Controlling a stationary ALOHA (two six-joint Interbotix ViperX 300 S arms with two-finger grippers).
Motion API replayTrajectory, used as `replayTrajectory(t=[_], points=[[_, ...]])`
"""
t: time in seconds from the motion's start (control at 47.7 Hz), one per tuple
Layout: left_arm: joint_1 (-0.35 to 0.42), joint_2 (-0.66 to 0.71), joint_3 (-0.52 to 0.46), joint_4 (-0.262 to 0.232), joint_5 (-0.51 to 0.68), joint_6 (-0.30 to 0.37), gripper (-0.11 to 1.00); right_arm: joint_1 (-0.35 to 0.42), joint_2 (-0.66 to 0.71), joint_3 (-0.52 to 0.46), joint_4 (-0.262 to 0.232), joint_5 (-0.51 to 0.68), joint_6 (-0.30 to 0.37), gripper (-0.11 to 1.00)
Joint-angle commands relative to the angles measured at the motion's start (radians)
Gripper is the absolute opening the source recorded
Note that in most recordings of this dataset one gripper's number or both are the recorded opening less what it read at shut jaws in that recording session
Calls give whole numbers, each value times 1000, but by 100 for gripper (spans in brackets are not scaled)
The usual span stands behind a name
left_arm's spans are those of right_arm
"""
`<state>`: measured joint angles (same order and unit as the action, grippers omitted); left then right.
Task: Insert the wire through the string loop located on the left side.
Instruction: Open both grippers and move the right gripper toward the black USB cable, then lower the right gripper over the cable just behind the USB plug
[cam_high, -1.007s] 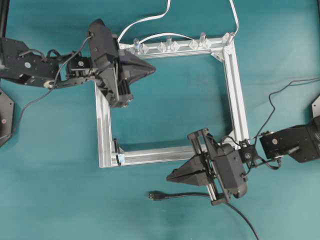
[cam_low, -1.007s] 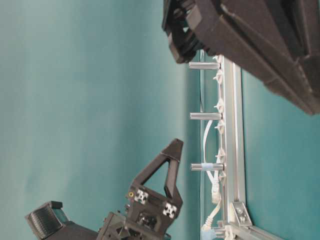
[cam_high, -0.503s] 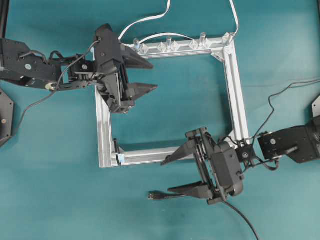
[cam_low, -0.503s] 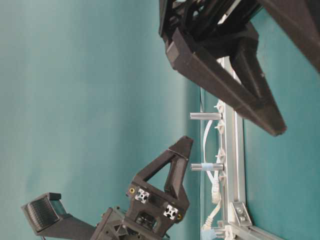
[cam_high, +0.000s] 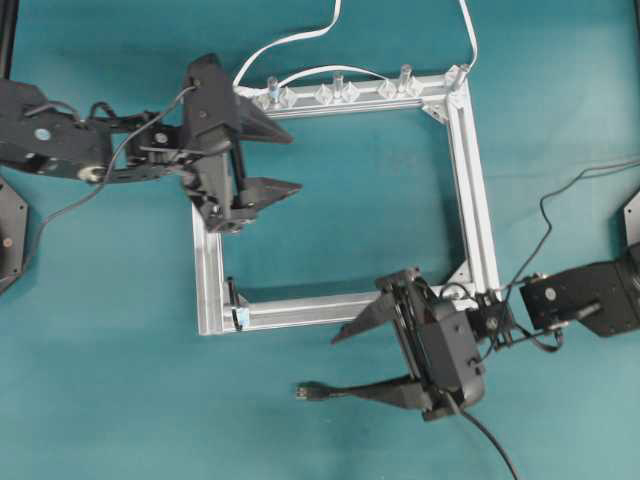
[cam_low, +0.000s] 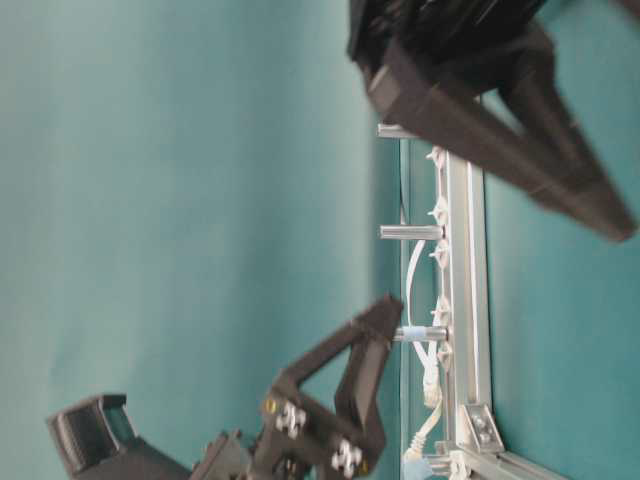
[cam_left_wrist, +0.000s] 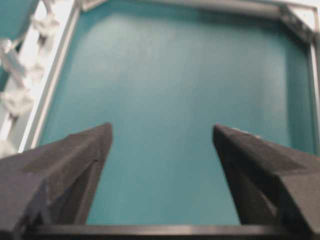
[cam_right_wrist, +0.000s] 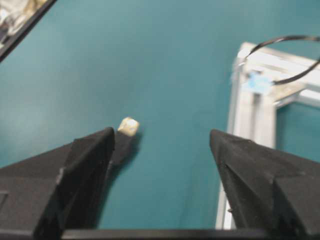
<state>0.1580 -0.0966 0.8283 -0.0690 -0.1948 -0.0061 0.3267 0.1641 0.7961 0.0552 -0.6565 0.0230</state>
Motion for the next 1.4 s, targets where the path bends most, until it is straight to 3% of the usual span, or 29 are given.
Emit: replayTrajectory(t=[0.0,0.126,0.252,0.461,0.608,0.818,1.384], points=[[-3,-60,12,3,29,5,86,26,-28,-20,46,15,-5,81],[-20,-104,51,3,54,5,86,54,-28,-20,158,9,-32,81],[-35,-127,75,3,61,3,86,89,-28,-23,268,-8,-107,81],[-43,-130,87,3,61,3,86,143,-26,-28,523,-63,-264,81],[-43,-130,94,3,61,3,86,170,-25,-34,621,-84,-334,81],[-46,-155,117,3,63,3,86,192,3,-64,647,-83,-341,81],[-87,-235,163,3,146,0,86,196,91,-118,646,-8,-344,81]])
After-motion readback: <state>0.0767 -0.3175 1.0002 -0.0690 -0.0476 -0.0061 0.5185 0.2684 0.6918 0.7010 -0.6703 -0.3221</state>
